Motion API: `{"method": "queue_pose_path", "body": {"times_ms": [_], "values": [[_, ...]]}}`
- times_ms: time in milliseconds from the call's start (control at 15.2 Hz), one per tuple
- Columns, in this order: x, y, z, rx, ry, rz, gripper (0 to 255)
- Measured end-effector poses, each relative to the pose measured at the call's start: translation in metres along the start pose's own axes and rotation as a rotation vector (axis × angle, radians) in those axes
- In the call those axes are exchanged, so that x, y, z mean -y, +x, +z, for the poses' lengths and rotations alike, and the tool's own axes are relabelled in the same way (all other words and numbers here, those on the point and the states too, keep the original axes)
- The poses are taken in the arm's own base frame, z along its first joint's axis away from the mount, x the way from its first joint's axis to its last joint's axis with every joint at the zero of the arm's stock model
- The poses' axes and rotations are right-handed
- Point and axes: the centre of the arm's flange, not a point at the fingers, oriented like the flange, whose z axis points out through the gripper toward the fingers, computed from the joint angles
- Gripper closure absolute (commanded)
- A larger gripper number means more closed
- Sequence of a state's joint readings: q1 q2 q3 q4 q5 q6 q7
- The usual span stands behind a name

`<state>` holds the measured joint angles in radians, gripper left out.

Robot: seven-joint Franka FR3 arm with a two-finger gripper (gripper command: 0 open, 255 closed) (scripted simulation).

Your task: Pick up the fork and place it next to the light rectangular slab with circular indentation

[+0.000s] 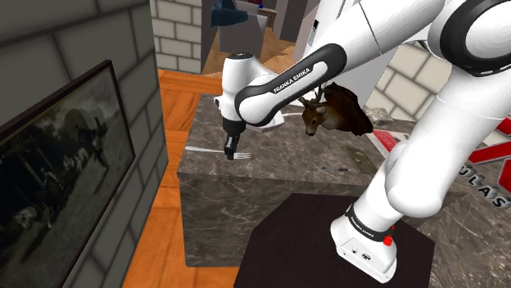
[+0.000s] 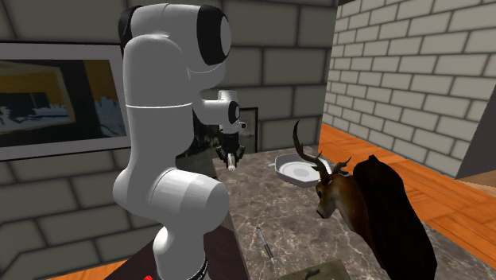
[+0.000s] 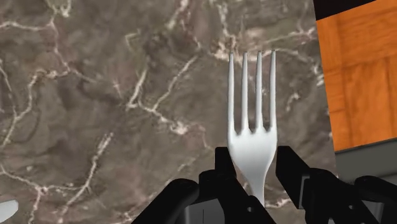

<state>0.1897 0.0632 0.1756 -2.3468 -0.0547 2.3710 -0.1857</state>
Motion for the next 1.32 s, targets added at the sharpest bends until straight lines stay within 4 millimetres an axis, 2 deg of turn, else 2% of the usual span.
{"method": "queue_pose_path", "body": {"times_ms": [726,990,1320], "values": [[-0.001,-0.002,-0.055,0.0,0.0,0.0,255],[-0.005,-0.04,-0.058,0.001,0.0,0.0,255],[-0.016,-0.107,-0.051,0.001,0.0,0.001,255]]}}
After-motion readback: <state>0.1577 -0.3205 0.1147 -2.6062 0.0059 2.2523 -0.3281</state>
